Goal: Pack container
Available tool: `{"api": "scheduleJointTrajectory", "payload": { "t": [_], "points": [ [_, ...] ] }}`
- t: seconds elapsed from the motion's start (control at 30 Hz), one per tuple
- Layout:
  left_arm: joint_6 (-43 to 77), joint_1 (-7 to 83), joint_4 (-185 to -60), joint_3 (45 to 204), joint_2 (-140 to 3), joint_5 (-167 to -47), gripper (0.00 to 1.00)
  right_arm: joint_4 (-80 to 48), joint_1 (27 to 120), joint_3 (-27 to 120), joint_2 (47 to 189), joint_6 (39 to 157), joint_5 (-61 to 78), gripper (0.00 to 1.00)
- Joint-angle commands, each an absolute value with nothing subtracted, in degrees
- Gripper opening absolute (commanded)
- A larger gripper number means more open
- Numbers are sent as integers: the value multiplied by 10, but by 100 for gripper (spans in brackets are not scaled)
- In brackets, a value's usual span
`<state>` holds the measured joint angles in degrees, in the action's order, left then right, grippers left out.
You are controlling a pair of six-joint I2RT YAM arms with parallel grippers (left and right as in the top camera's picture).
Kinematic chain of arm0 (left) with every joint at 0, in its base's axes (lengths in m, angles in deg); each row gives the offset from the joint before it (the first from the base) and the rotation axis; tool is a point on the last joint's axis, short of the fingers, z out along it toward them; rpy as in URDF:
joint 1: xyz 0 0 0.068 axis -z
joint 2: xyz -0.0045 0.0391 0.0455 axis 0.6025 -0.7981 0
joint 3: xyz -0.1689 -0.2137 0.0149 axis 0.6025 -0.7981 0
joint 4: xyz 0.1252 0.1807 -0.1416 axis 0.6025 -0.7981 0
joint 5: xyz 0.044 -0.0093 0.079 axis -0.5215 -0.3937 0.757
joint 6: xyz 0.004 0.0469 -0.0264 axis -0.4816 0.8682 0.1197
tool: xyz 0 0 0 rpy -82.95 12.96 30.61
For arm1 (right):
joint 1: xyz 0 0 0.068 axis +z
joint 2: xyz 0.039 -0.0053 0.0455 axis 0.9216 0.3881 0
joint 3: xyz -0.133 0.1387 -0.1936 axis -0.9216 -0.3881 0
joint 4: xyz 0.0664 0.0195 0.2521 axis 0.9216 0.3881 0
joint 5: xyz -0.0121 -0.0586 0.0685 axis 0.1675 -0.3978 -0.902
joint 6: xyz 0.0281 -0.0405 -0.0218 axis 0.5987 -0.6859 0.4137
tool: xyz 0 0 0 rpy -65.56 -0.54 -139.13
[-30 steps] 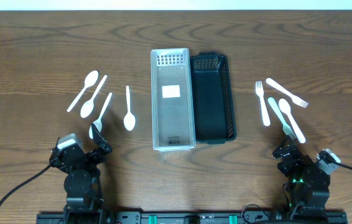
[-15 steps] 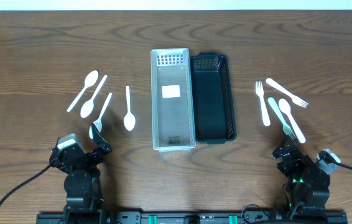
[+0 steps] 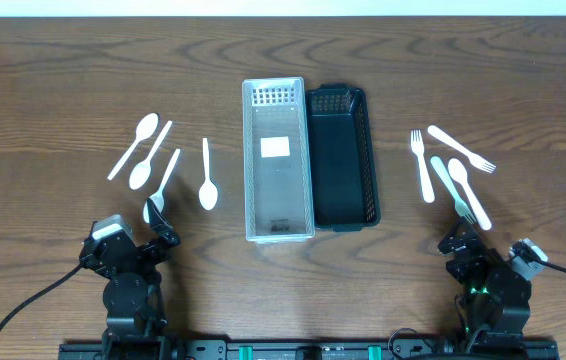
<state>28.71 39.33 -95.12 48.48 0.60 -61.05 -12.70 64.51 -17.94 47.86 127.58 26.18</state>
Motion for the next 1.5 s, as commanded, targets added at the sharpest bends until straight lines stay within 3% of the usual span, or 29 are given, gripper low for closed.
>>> {"api": "scheduleJointTrajectory", "payload": {
  "t": [0.0, 0.2, 0.4, 0.63, 0.8, 1.13, 1.47],
  "points": [
    [282, 391, -954, 467, 3, -605, 98, -113, 651, -181, 475, 1281, 199, 99],
    [281, 391, -953, 467, 3, -629, 98, -147, 651, -174, 479, 1115, 20, 99],
    [282, 391, -959, 467, 1, -703, 98, -177, 651, -97, 550, 1025, 18, 99],
    [180, 391, -944, 482, 0, -776, 98, -254, 650, 27, 796, 965, 19, 99],
    [171, 391, -1014, 546, -32, -790, 98, -222, 640, 193, 1038, 916, 31, 99],
    [223, 391, -1112, 789, -327, -790, 98, 12, 598, 518, 1345, 871, 82, 99],
    [273, 390, -1316, 1164, -656, -788, 98, 117, 672, 535, 1430, 848, 153, 99]
  ]
}}
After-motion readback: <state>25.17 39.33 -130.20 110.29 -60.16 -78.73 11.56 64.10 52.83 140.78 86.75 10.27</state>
